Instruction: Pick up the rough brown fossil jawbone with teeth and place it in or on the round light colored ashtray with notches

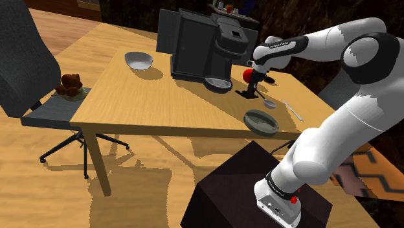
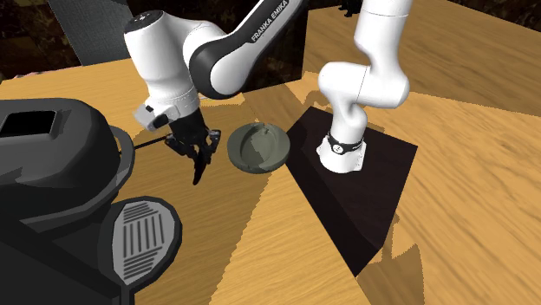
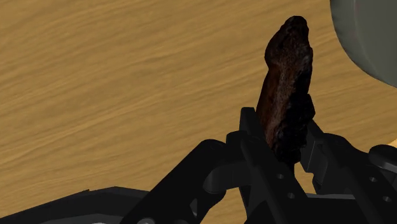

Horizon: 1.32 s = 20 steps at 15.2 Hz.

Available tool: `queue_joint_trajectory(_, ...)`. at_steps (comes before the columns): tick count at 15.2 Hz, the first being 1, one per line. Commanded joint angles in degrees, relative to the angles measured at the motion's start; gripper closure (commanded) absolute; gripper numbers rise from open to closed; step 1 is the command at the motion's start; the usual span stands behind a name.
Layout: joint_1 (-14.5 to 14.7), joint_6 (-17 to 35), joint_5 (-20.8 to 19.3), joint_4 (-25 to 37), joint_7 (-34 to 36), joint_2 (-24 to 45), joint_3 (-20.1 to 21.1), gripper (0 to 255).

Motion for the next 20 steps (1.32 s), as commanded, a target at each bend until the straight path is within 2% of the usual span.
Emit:
queue_joint_trajectory(1, -0.1, -1.6, -0.6, 0.9, 0.5, -0.9, 0.2, 255)
queue_joint_trajectory(7, -0.1, -6.2, -2.0, 3.9, 1.8, -3.1, 1.0, 255)
queue_joint_trajectory(13, -5.2, -7.3, -12.0, -9.6, 8.0, -19.6, 5.3, 255)
queue_joint_trajectory(20, -13.8, -12.8, -18.4, -22.7, 10.7, -37.9, 10.5, 255)
